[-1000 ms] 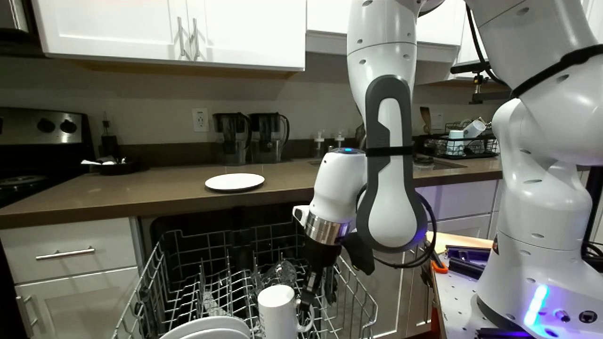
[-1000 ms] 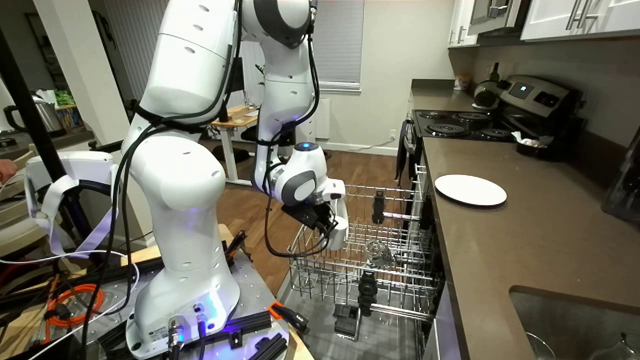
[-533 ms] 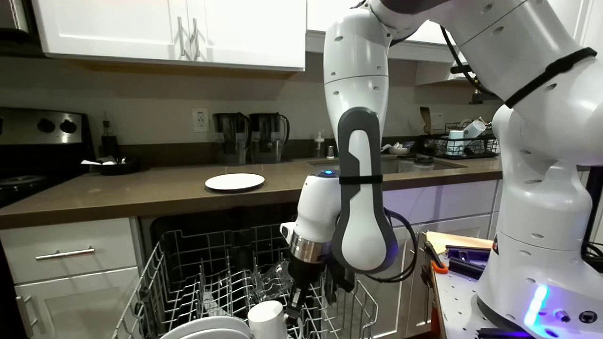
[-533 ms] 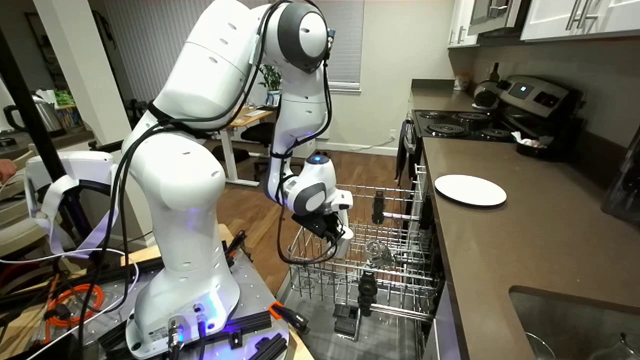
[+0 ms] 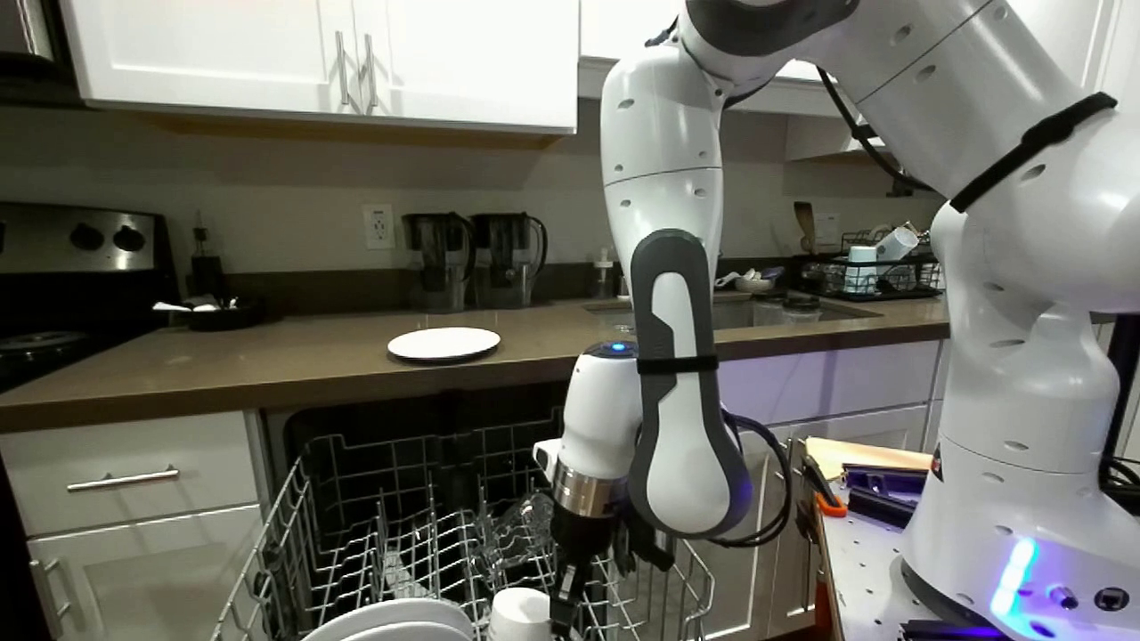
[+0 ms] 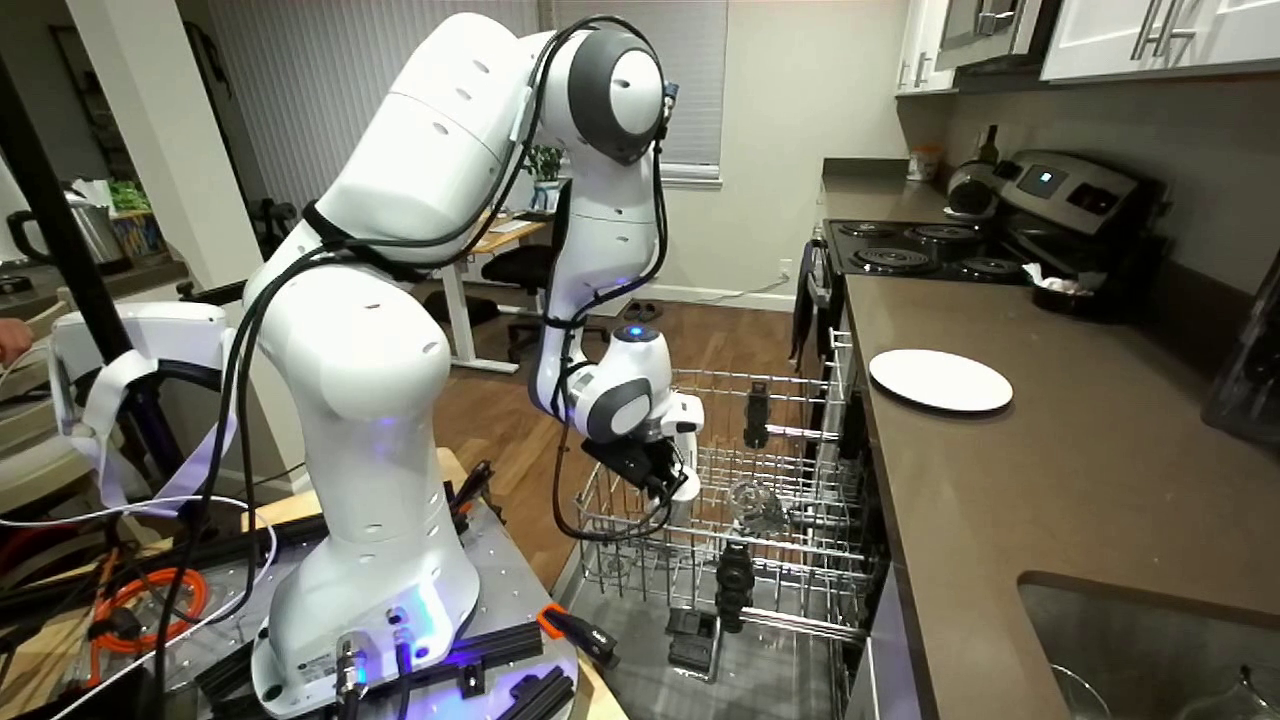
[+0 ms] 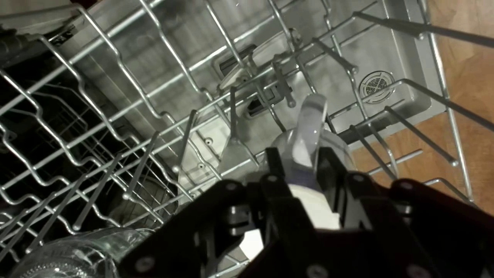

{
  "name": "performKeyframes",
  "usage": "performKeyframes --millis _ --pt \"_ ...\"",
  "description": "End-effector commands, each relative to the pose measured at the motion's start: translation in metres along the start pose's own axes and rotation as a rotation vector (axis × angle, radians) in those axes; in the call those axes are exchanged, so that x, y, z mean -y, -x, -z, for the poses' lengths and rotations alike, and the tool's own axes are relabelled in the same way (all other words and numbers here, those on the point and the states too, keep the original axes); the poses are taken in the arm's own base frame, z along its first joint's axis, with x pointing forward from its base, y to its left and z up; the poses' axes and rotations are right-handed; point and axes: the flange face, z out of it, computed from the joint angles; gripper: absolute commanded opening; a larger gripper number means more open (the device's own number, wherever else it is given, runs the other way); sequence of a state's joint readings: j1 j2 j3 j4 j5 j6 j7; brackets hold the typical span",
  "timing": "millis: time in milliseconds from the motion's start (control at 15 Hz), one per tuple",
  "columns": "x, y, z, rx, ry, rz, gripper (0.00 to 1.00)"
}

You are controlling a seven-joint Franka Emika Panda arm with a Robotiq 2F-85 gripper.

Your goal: Move the two plates from the right to the left side of the dishwasher rack then move the mug to the right side

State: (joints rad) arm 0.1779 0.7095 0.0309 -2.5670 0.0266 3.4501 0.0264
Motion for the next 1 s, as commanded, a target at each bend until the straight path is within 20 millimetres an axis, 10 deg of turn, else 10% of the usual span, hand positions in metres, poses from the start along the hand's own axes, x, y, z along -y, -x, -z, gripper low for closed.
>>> performKeyframes --millis 0,400,933 --pt "-0.003 0.003 0.001 0.002 0.022 0.015 0.62" --pt "-0.011 -0.001 0.025 -0.005 0.048 0.042 0.98" --pt "-0.012 -0.001 0.073 0.074 0.023 0.120 1.00"
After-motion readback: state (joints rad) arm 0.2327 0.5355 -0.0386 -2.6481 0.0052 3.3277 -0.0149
